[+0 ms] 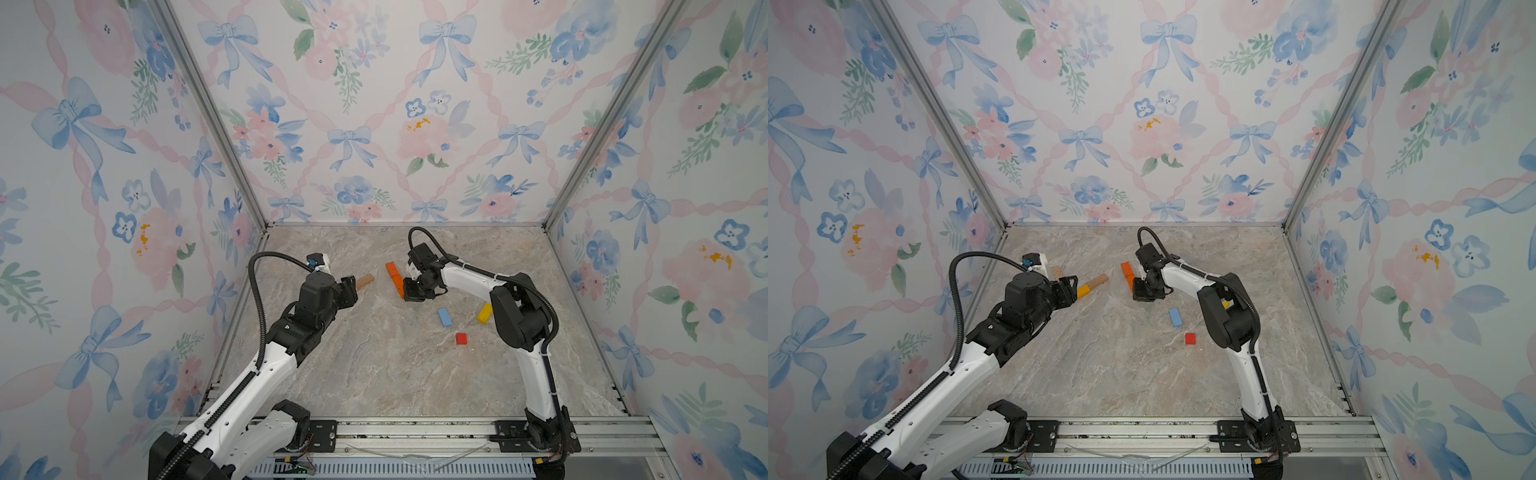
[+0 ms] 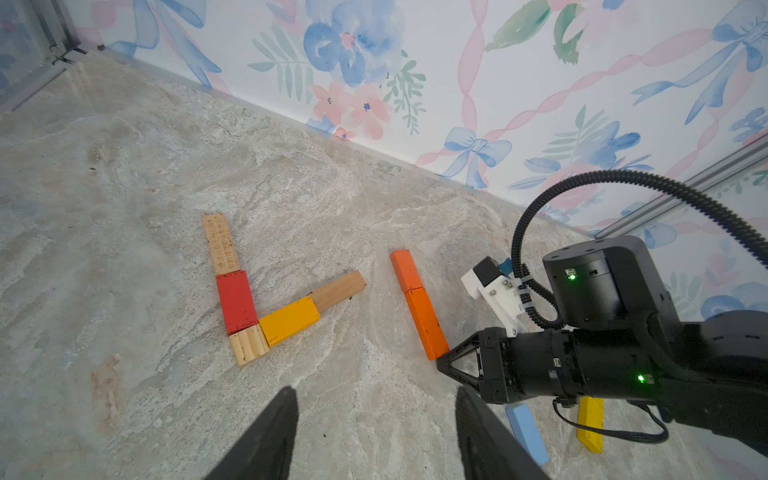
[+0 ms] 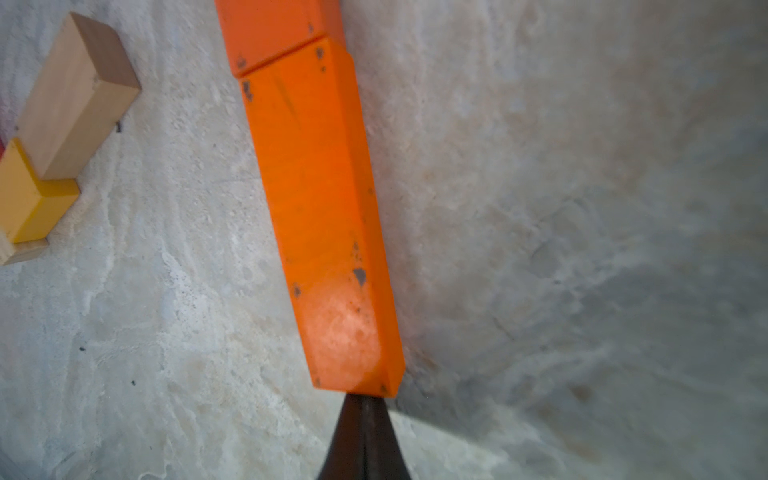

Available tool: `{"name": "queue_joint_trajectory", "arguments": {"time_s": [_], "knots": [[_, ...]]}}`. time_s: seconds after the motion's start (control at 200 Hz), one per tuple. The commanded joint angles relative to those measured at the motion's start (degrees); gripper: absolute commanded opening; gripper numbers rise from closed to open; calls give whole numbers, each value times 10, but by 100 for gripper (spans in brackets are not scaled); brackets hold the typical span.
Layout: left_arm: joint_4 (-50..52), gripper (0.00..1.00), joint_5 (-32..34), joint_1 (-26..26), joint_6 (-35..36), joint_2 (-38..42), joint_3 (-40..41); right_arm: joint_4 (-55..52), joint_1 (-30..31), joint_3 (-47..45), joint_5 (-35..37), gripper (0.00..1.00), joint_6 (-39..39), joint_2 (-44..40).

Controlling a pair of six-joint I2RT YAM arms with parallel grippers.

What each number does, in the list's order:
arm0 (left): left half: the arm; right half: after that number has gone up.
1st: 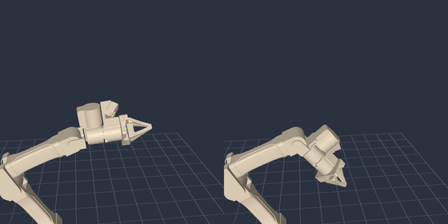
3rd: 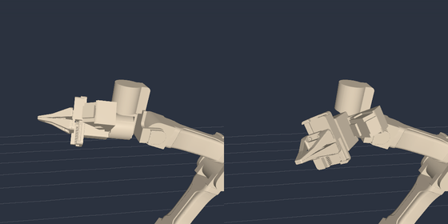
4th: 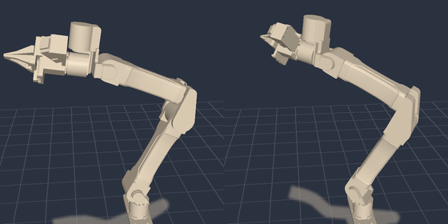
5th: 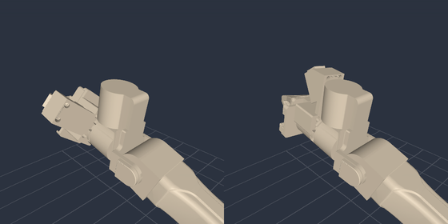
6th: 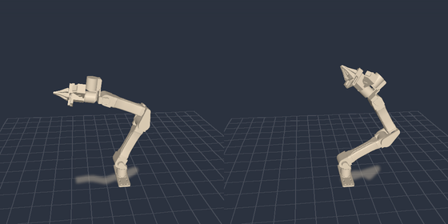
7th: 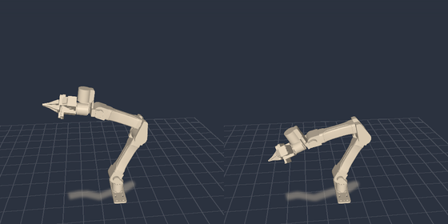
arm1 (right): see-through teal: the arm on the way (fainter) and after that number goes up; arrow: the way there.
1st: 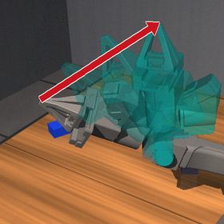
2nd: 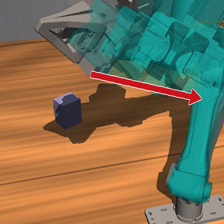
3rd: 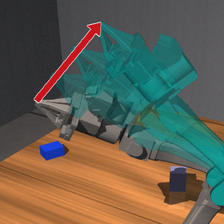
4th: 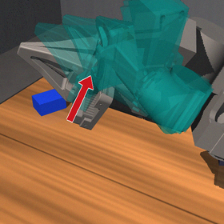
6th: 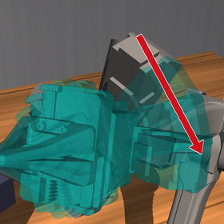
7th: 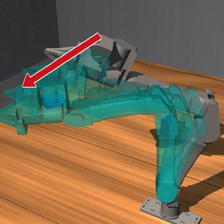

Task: Assemble the letter v with building blocks
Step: Assemble the building block at the center of the board, then pick up the building block from the center of the board.

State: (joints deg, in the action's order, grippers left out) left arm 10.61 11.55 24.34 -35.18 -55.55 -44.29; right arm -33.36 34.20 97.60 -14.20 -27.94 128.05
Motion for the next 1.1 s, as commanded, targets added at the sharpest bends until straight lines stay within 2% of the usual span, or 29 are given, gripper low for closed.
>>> {"name": "queue_joint_trajectory", "arguments": {"time_s": [0.0, 0.36, 0.77, 1.1], "knots": [[8, 63, 6, -3, -2, 11, 4, -19, -4, 8, 9, 0, -3, 26], [9, 63, 3, -4, -3, 10, 3, -29, -4, 1, 6, 0, 1, -7], [-10, 60, -27, -4, -3, -12, 1, -27, -15, -82, 2, 2, 1, -176], [-34, 58, -84, -3, -9, -62, -12, -96, -24, -228, 119, 12, 7, -314]]}}
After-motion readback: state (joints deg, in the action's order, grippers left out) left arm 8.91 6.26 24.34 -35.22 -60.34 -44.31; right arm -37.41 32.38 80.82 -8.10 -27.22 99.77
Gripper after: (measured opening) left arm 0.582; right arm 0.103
